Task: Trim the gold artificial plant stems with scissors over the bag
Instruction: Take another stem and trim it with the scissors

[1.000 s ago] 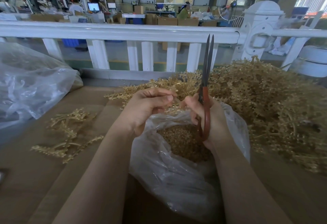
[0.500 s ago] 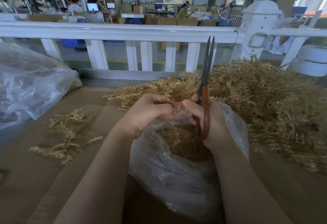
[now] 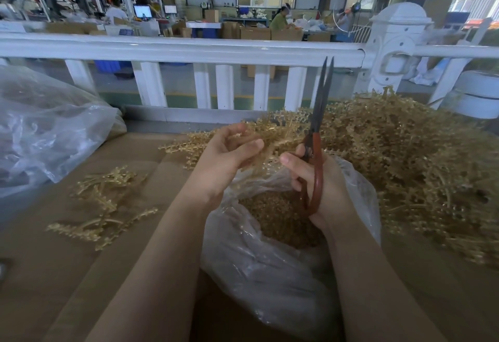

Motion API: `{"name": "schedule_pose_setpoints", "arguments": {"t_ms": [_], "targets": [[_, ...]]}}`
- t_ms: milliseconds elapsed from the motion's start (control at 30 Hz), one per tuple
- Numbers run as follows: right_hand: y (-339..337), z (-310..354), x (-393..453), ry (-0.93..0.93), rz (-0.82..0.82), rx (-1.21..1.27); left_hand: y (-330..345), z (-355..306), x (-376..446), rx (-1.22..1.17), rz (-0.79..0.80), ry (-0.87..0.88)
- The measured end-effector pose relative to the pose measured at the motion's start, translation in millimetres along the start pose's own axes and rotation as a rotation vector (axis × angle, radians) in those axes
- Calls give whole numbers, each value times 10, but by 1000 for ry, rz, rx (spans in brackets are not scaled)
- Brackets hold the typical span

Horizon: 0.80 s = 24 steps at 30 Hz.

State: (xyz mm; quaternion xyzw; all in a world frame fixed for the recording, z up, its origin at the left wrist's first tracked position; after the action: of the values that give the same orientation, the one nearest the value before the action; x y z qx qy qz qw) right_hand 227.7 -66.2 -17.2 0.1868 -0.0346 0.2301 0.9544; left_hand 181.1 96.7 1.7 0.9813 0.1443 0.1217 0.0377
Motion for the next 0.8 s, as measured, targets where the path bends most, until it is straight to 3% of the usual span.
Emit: {"name": "schedule_pose_setpoints", "arguments": {"t_ms": [167, 333, 433, 800], "targets": [[-42, 39, -4, -19, -56, 140, -67, -81, -19, 166, -90, 52], [-59, 37, -7, -29, -96, 146, 123, -73, -76, 335, 215, -20], [-45, 48, -13, -47, -92, 83, 211, -23, -86, 270, 257, -73], [-2, 0, 17, -93, -59, -120, 188, -18, -67, -24, 77, -76]]}}
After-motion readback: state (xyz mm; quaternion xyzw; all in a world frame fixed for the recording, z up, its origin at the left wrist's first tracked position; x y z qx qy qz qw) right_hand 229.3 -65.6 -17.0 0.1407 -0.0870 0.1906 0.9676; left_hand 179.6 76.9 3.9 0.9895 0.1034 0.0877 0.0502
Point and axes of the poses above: each hand's wrist, its own x-axis towards the middle knuckle, its own y-axis out of the palm, z = x × y, the point moved 5 cm from there along x, towards the middle knuckle, and after that the axes turned 6 degrees about y, right-handed, at the moved point
